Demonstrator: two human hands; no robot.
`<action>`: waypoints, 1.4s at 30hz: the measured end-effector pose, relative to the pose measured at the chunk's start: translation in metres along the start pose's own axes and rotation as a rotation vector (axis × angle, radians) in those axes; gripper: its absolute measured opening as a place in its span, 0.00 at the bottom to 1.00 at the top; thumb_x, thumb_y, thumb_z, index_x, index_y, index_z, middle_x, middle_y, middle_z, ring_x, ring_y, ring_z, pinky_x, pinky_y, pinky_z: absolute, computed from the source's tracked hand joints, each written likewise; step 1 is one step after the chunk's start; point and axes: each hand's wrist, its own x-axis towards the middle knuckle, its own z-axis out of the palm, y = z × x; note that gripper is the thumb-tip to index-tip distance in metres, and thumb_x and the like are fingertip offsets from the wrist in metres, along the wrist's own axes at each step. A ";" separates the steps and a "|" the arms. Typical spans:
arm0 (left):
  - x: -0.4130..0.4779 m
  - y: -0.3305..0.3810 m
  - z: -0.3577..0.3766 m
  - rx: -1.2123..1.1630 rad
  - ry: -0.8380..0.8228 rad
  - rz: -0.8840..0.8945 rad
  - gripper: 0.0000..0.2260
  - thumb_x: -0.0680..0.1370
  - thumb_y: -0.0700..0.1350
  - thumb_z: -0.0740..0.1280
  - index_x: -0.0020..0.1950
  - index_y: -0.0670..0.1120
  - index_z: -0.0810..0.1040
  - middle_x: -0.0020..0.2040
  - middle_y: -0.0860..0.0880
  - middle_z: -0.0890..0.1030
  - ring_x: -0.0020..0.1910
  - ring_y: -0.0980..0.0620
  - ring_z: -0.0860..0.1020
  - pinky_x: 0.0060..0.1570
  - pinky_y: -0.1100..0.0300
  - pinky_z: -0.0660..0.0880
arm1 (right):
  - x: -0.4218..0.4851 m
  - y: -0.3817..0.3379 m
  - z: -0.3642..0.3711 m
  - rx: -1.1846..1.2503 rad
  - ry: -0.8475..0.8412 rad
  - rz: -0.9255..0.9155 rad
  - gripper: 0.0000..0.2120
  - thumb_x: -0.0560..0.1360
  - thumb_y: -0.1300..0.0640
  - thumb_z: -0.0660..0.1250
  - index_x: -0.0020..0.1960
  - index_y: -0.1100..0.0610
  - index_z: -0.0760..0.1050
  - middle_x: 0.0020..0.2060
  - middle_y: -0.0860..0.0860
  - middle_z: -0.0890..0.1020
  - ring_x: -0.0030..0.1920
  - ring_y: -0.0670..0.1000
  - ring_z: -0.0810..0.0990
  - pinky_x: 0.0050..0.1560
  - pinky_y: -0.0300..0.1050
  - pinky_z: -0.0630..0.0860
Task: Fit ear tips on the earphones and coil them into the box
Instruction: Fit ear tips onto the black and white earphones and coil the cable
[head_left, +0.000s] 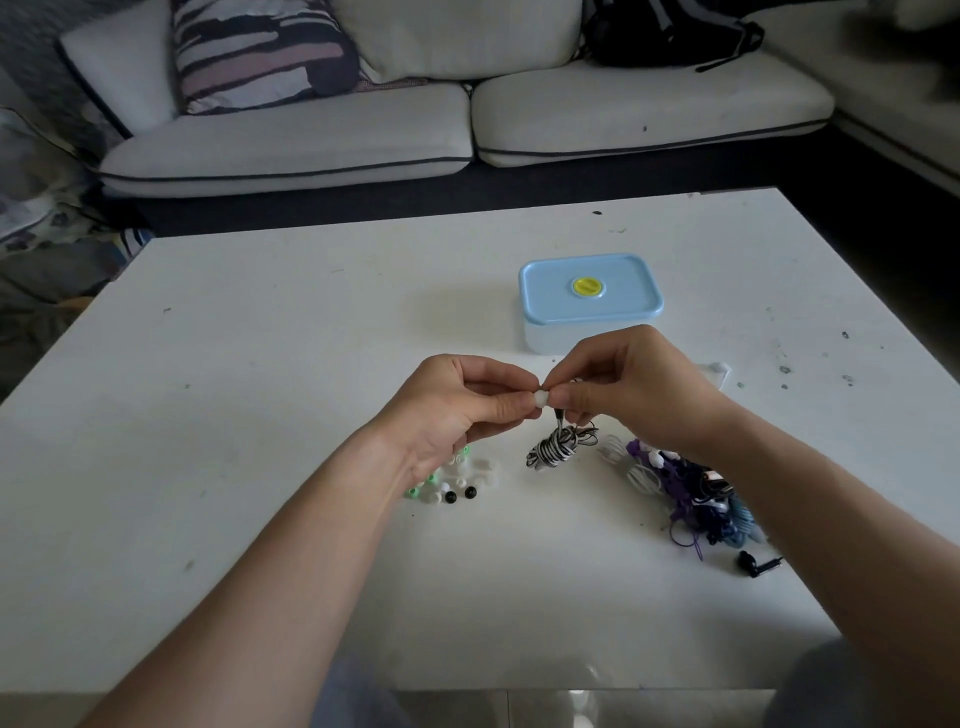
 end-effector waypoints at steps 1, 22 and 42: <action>0.000 0.001 -0.001 -0.016 -0.007 0.000 0.12 0.62 0.38 0.76 0.44 0.42 0.83 0.40 0.44 0.85 0.42 0.49 0.85 0.42 0.64 0.79 | 0.000 0.000 -0.001 0.064 -0.008 0.008 0.05 0.68 0.59 0.77 0.42 0.59 0.84 0.32 0.57 0.83 0.34 0.52 0.80 0.41 0.45 0.80; -0.001 -0.001 0.004 0.031 0.000 0.004 0.11 0.63 0.38 0.77 0.44 0.42 0.83 0.40 0.44 0.85 0.42 0.49 0.85 0.43 0.64 0.79 | 0.001 0.003 -0.003 -0.080 0.007 -0.005 0.02 0.71 0.62 0.77 0.42 0.58 0.84 0.33 0.57 0.84 0.32 0.52 0.80 0.42 0.49 0.79; 0.001 -0.001 0.003 -0.049 -0.017 -0.021 0.07 0.70 0.32 0.73 0.45 0.41 0.82 0.39 0.45 0.85 0.40 0.51 0.85 0.40 0.65 0.79 | 0.003 0.007 -0.007 0.143 -0.044 0.021 0.01 0.73 0.67 0.73 0.44 0.63 0.83 0.32 0.56 0.83 0.35 0.53 0.79 0.42 0.45 0.80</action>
